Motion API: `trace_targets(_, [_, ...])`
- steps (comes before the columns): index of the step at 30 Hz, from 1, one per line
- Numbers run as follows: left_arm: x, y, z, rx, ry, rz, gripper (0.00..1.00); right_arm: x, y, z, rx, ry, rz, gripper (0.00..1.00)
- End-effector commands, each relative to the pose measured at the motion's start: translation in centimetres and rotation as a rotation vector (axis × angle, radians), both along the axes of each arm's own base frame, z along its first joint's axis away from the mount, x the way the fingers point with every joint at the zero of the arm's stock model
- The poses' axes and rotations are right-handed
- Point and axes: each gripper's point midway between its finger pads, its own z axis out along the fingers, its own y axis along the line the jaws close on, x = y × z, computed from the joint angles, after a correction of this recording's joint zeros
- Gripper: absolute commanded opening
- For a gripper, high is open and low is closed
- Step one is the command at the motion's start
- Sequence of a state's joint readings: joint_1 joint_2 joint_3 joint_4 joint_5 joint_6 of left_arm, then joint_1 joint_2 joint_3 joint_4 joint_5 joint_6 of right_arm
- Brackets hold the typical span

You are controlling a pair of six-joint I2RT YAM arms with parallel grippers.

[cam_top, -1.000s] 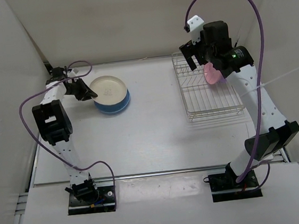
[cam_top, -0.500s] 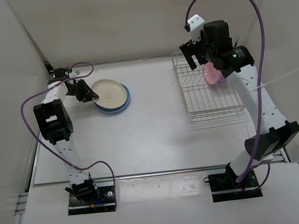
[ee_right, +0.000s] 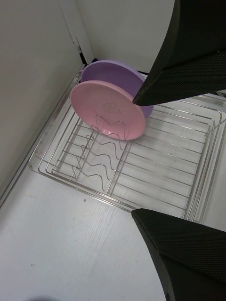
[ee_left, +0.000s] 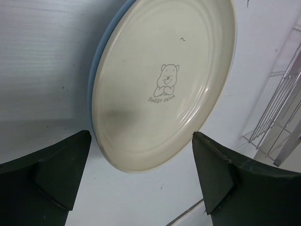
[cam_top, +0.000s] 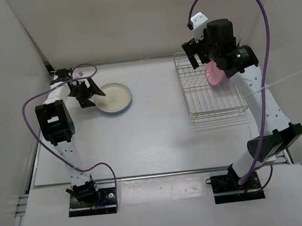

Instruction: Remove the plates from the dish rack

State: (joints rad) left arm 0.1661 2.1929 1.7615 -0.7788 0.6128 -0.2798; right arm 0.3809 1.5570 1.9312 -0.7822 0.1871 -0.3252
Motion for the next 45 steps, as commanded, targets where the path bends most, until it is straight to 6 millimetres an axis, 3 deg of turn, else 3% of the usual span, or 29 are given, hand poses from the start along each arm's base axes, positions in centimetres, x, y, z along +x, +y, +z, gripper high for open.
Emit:
trace_targets(1, [0.0,0.0,4.2,0.030,-0.086,-0.004,1.00,-0.4,0.2,3.1,0.045,-0.075,0.011,0.93])
trace_targets(6, [-1.0,0.4,4.9,0.091,-0.076,0.007,1.00,-0.4,0.0,3.5,0.045,-0.086,0.002,0.93])
trace_targets(10, [-1.5,1.0,5.3,0.228,-0.059,-0.011,1.00,-0.5,-1.0,2.5,0.010,-0.079,-0.042,0.95])
trace_targets(17, [-3.5,1.2,3.0,0.278,0.035,-0.043,1.00,-0.5,-1.2,1.8,0.000,-0.071,-0.053,0.95])
trace_targets(21, [-3.5,1.4,3.1,0.288,0.028,-0.038,1.00,-0.5,-1.2,1.8,0.000,-0.071,-0.053,0.95])
trace_targets(23, [-2.6,1.5,3.9,0.287,0.004,-0.025,1.00,-0.5,-1.2,1.8,0.000,-0.071,-0.053,0.95])
trace_targets(28, [-2.3,1.5,5.5,0.294,-0.051,-0.017,1.00,-0.1,-3.1,0.3,-0.048,-0.064,-0.126,0.95])
trace_targets(31, [-2.1,1.5,5.9,0.295,-0.063,-0.016,1.00,-0.1,-3.1,-0.1,-0.052,-0.056,-0.126,0.95])
trace_targets(39, [-1.1,2.0,6.0,0.300,-0.099,-0.001,1.00,0.1,-3.5,-0.2,-0.053,-0.056,-0.138,0.95])
trace_targets(45, [-0.2,2.2,4.9,0.275,-0.089,0.016,1.00,0.1,-3.5,-0.2,-0.053,-0.056,-0.138,0.94])
